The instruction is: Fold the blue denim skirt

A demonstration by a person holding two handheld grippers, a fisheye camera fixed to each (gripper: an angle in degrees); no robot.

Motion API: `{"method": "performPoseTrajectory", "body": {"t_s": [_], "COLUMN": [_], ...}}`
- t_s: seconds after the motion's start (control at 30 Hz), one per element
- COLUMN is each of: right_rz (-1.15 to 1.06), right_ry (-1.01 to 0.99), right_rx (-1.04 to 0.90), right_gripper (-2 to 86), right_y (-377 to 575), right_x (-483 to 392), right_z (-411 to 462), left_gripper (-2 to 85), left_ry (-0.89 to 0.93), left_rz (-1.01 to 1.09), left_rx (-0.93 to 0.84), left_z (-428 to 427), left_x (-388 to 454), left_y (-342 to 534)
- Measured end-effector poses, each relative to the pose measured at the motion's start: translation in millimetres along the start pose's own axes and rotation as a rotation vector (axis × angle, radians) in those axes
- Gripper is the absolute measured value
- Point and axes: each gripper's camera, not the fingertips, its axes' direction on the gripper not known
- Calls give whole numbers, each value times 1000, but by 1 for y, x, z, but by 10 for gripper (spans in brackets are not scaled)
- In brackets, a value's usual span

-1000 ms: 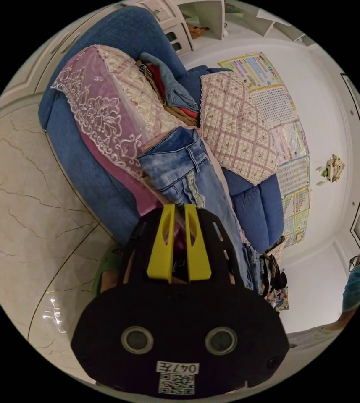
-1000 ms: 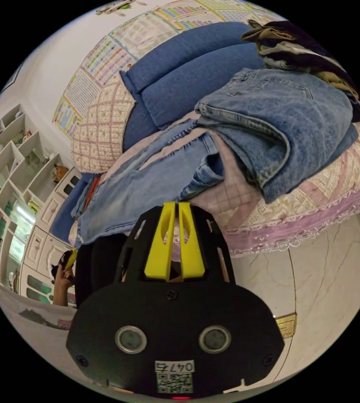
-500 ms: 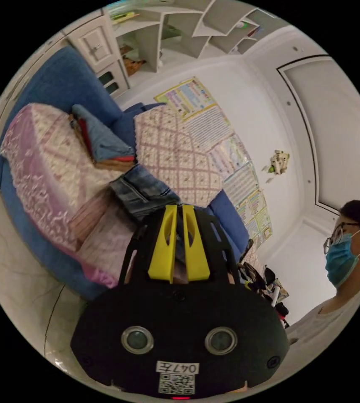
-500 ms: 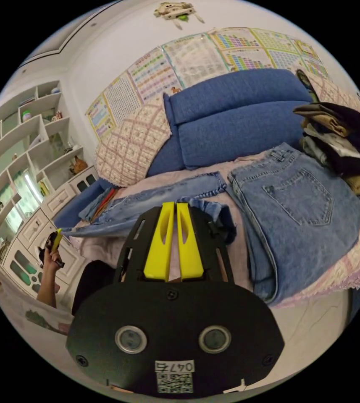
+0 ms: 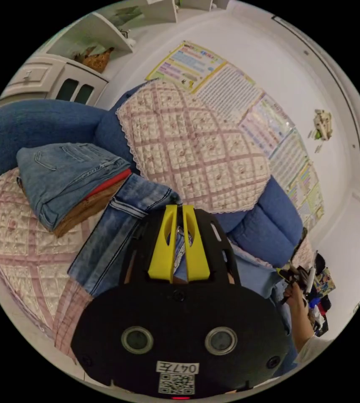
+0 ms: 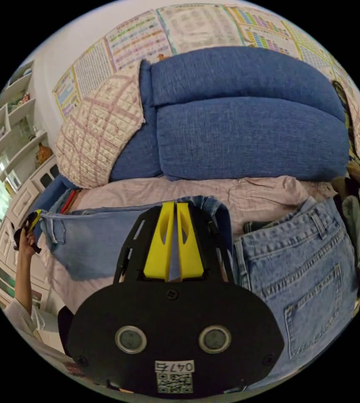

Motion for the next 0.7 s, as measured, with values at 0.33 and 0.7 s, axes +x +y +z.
{"method": "performPoseTrajectory", "body": {"t_s": [0.33, 0.7], "right_rz": [54, 124], "right_ry": [-10, -93], "right_rx": [-203, -82], "right_gripper": [-1, 46], "right_y": [-129, -183], "right_x": [31, 67], "right_z": [123, 111], "left_gripper": [-7, 47], "left_ry": [-179, -172], "left_rz": [-91, -152], "left_rx": [-192, -310], "left_z": [196, 327], "left_x": [10, -12], "left_y": [-3, 23]}}
